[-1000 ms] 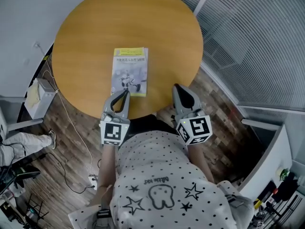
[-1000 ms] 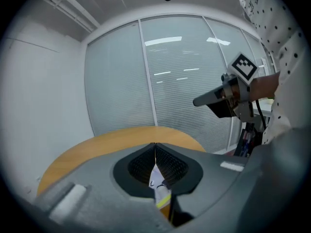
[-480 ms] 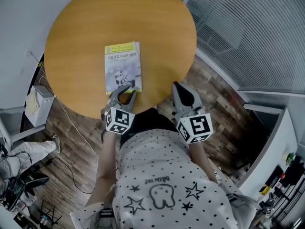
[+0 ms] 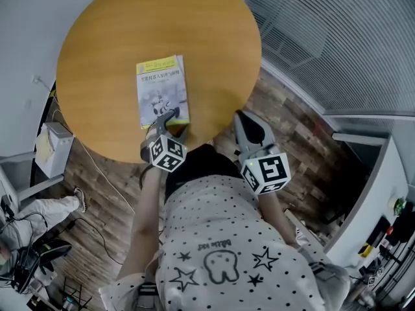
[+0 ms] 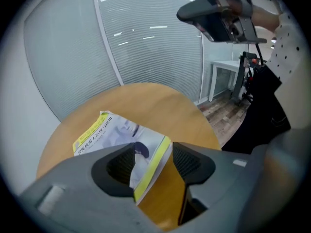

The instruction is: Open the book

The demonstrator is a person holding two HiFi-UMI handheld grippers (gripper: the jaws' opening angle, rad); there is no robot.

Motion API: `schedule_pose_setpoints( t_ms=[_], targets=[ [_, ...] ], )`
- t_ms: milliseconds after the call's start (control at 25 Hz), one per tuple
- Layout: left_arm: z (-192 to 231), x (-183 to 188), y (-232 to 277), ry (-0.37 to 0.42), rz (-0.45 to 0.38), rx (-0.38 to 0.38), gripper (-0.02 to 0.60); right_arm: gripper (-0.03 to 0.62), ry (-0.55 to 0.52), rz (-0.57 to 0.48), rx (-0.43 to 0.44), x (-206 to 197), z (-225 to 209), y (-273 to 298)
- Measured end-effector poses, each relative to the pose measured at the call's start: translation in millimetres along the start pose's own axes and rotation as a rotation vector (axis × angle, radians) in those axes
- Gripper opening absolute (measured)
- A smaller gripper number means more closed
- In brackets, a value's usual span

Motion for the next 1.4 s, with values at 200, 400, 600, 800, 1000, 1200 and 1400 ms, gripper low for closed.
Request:
schedule_pose_setpoints(
  t_ms=[200,400,600,800,1000,1200,1400],
  targets=[
    [5,-7,7,0.075,0.077,-0.013,0.248,0.005,-0.003,-0.004,-0.004,2,-3,-3],
    [11,2,-5,0.09,0.065,0.007,0.252,0.004,-0.001,-0.007,-0.01,3,-6,-6],
    [20,12,-15,0.079,0.035,0.081,0.24,0.005,-0.001,-0.01,-0.004,4,-8,-4],
    [24,14,-21,0.011,-0.001,0.177,0.087,0.005,-0.001,-0.012,0.004,5,-6,-3],
    [23,8,-15,-0.048,0.01,0.202,0.047,0.005,-0.002,-0.013,0.004,5,-3,-3],
    [27,11,-18,-0.13,-0.007,0.23,0.025,0.005,-0.002,-0.008,-0.005,4,-7,-9],
    [39,12,-30,-0.239,-0.055,0.267,0.018,0.004,-0.006,-0.006,-0.006,3,-4,-7]
  ],
)
Point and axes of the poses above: the fingertips, and each gripper's own axes: y forward along the fingers, z to its left, x out of its top, the point moved 6 cm from there along -y, backward along the fingers, and after that the axes turned 14 degrees about -z, right-handed, at the moved point
